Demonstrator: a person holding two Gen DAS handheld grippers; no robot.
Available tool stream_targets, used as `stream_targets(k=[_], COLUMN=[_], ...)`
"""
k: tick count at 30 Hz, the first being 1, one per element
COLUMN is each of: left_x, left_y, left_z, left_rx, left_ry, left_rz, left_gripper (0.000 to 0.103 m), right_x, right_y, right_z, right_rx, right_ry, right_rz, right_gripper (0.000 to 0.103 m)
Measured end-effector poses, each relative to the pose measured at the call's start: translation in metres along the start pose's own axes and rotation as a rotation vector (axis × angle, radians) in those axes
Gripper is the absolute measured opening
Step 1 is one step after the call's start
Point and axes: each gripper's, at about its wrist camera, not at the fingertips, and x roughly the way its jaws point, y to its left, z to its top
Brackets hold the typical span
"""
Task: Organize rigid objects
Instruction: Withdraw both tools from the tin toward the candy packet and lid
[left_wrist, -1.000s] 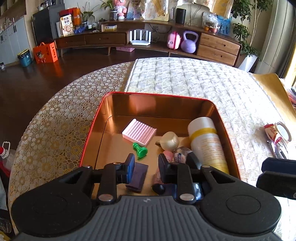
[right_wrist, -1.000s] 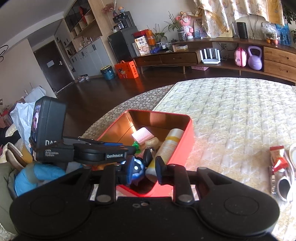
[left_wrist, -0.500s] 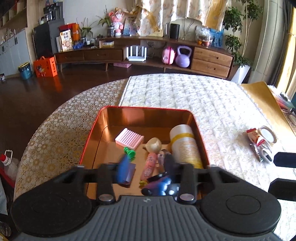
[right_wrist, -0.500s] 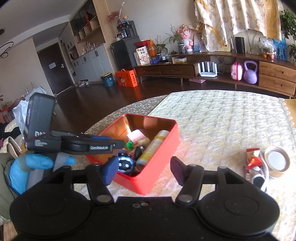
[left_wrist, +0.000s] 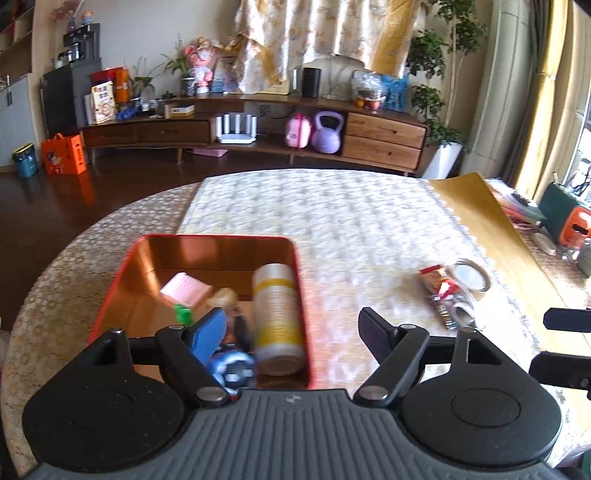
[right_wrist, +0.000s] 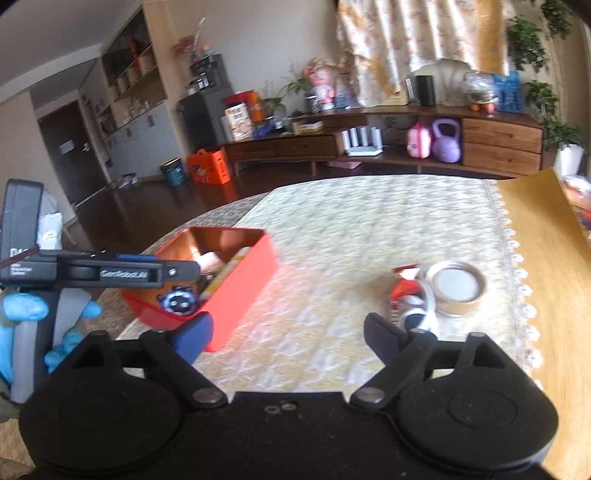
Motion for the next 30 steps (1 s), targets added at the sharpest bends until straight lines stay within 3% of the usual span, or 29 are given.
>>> stream_targets(k=[7,21,30], left_x=[0.008,0.056,0.097], left_y=[-0.034,-0.100,-0.134], left_z=[0.002,0.018,0.029], left_rx=[0.034,0.075,0.127], left_ry=[0.007,0.047,0.068], left_rz=[-0.044,-0.036,-0.069], left_gripper=[0.082,0.085,0.085], right_x=[-0.011,0.003,0.040], right_y=[-0.033,-0.105,-0.135], right_z=[-0.002,-0.001,0.005], right_rx=[0.023,0.013,-0.094], right_ry=[-0.018,-0.015,0.021], right_rz=[-0.069,-0.201,-0.204], right_gripper=[0.103,0.103,0.101])
